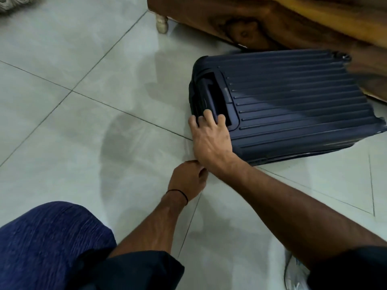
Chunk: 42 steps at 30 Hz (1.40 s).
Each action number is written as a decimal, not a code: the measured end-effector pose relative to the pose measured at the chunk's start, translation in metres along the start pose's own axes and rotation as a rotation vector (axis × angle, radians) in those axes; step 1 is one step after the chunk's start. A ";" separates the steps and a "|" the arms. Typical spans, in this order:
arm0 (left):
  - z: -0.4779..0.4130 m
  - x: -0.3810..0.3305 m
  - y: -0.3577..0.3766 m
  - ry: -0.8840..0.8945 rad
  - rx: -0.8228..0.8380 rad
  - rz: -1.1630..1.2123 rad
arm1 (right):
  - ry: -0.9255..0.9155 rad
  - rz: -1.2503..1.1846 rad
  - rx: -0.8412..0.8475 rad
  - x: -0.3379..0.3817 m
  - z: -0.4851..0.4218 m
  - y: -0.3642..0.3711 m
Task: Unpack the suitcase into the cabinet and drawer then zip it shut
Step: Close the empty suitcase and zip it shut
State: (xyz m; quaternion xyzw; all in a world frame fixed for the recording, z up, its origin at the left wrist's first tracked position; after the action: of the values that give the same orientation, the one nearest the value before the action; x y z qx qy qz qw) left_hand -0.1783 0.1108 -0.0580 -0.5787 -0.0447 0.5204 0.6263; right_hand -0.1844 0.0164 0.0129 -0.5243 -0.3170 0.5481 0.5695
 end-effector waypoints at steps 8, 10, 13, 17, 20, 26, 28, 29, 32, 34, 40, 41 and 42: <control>-0.003 0.011 0.021 0.081 -0.078 0.210 | -0.029 -0.018 -0.020 0.003 -0.010 0.002; -0.003 0.014 0.028 0.104 -0.084 0.233 | -0.046 -0.065 -0.028 -0.001 -0.001 -0.001; -0.017 0.015 0.025 0.067 -0.151 0.313 | -0.087 -0.092 -0.026 -0.006 0.024 -0.001; -0.047 0.005 0.015 -0.040 -0.186 0.322 | -0.126 -0.091 -0.057 -0.003 0.075 0.020; -0.066 -0.002 0.012 -0.179 -0.233 0.394 | -0.095 -0.016 -0.069 -0.005 0.120 0.042; -0.063 -0.027 0.020 -0.193 -0.163 0.414 | 0.009 0.036 0.064 -0.022 0.174 0.058; -0.060 -0.027 0.023 -0.170 -0.142 0.397 | 0.084 -0.006 0.085 -0.015 0.165 0.054; -0.061 -0.025 0.023 -0.148 -0.133 0.383 | 0.125 -0.064 0.090 -0.009 0.158 0.051; -0.066 -0.019 0.022 -0.080 -0.116 0.350 | 0.320 -0.294 0.010 0.010 0.123 0.042; -0.067 -0.017 0.024 -0.058 -0.113 0.349 | 0.482 -0.486 -0.110 0.013 0.105 0.046; -0.069 -0.019 0.024 -0.073 -0.216 0.283 | 0.515 -0.731 -0.261 0.006 0.116 0.064; -0.070 -0.021 0.025 -0.072 -0.238 0.272 | 0.497 -0.723 -0.266 0.007 0.123 0.068; -0.071 -0.023 0.025 -0.061 -0.250 0.271 | 0.480 -0.705 -0.262 0.008 0.130 0.071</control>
State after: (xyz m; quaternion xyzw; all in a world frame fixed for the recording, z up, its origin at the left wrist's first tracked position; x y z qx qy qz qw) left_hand -0.1572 0.0416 -0.0880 -0.6368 -0.0496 0.6076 0.4721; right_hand -0.3254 0.0456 -0.0234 -0.5641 -0.4022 0.1384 0.7078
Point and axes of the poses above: each hand's wrist, its own z-axis away from the middle knuckle, its own y-axis out of the palm, x = y × z, the point moved 1 cm from there along -z, towards the middle knuckle, and after that the axes turned 14 degrees about -y, right-handed, at the moved point
